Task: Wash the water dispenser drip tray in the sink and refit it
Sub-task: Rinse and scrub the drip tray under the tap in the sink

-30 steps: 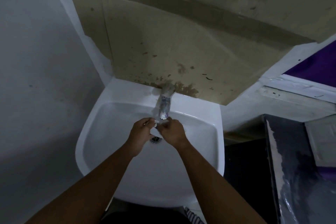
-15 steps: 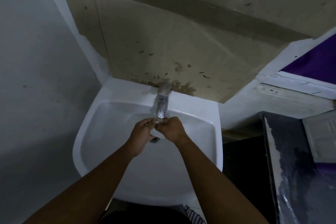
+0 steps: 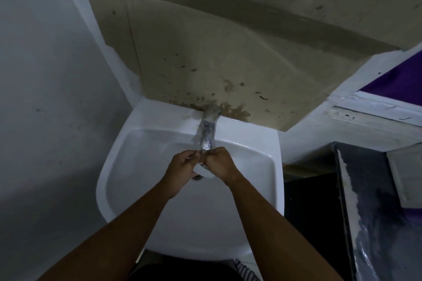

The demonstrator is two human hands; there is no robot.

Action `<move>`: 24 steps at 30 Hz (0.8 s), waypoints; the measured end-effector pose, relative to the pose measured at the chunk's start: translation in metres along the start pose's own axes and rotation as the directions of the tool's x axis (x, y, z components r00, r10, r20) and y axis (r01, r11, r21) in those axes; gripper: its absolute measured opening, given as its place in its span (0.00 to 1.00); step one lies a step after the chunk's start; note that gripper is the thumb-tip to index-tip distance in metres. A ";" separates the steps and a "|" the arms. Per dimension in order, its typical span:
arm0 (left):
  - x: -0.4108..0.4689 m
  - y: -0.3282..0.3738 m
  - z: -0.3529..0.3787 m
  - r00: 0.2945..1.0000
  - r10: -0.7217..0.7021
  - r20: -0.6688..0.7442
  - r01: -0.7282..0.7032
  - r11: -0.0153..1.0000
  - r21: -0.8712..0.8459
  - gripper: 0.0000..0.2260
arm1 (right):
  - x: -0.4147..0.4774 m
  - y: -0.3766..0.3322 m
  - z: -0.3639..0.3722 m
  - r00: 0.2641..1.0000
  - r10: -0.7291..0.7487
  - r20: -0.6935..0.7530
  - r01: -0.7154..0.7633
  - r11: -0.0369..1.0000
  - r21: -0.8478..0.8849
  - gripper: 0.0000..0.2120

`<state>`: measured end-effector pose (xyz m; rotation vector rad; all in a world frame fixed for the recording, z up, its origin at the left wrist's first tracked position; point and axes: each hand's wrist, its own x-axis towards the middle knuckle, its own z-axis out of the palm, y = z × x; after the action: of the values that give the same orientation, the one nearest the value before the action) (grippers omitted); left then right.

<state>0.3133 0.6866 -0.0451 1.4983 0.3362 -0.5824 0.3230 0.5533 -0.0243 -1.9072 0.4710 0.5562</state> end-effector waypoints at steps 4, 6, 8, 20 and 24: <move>-0.002 -0.007 -0.002 0.998 -0.029 -0.056 0.026 0.998 -0.048 0.08 | -0.005 0.017 -0.005 0.996 -0.029 0.083 0.025 0.998 0.049 0.08; -0.003 -0.007 -0.001 0.994 -0.051 -0.094 0.046 0.997 -0.056 0.07 | -0.009 0.026 -0.001 0.989 -0.143 0.045 0.142 0.990 0.024 0.05; 0.000 -0.007 -0.005 0.989 -0.045 -0.143 0.049 0.999 0.024 0.06 | -0.011 0.034 0.000 0.983 -0.179 -0.045 0.181 0.983 0.037 0.06; 0.004 -0.016 -0.047 0.835 -0.546 -0.066 0.323 0.584 -0.745 0.10 | 0.000 0.041 -0.025 0.978 0.026 -0.205 -0.051 0.992 -0.118 0.22; 0.004 -0.017 -0.053 0.810 -0.585 0.033 0.386 0.490 -0.782 0.19 | 0.000 0.039 -0.032 0.966 0.145 -0.213 -0.119 0.984 0.130 0.22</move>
<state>0.3142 0.7392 -0.0649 0.5958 1.1011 -0.5921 0.3066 0.5094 -0.0420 -1.8430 0.7639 0.3938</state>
